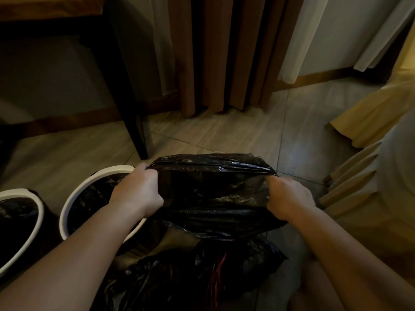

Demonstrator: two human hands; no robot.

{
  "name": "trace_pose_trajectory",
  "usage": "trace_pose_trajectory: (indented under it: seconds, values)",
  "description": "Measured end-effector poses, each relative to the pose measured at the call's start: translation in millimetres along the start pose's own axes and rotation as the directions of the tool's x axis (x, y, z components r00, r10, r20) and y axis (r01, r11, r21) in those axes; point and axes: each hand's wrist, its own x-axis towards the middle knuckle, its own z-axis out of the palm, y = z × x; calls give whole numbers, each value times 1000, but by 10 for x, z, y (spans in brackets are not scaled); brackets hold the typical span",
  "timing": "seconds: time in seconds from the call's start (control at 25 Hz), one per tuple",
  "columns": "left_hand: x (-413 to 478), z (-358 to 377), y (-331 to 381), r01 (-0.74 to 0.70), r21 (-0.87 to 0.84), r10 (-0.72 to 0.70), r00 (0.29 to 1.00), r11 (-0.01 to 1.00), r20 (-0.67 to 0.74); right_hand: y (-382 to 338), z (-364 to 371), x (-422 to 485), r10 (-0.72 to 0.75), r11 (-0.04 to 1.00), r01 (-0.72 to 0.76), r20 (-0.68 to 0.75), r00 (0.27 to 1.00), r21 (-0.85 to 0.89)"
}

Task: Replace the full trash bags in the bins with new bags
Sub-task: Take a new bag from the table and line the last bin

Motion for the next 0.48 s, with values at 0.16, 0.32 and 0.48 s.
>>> trace_pose_trajectory:
  seconds: [0.16, 0.32, 0.48]
  values:
    - [88, -140, -256, -81, 45, 82, 997, 996, -9, 25, -56, 65, -54, 998, 58, 169, 984, -17]
    - [252, -128, -169, -138, 64, 127, 980, 988, 156, 7, 0, 141, -102, 995, 94, 241, 965, 46]
    - [460, 129, -21, -177, -103, 191, 969, 979, 153, -16, 93, 184, -169, 984, 147, 270, 948, 99]
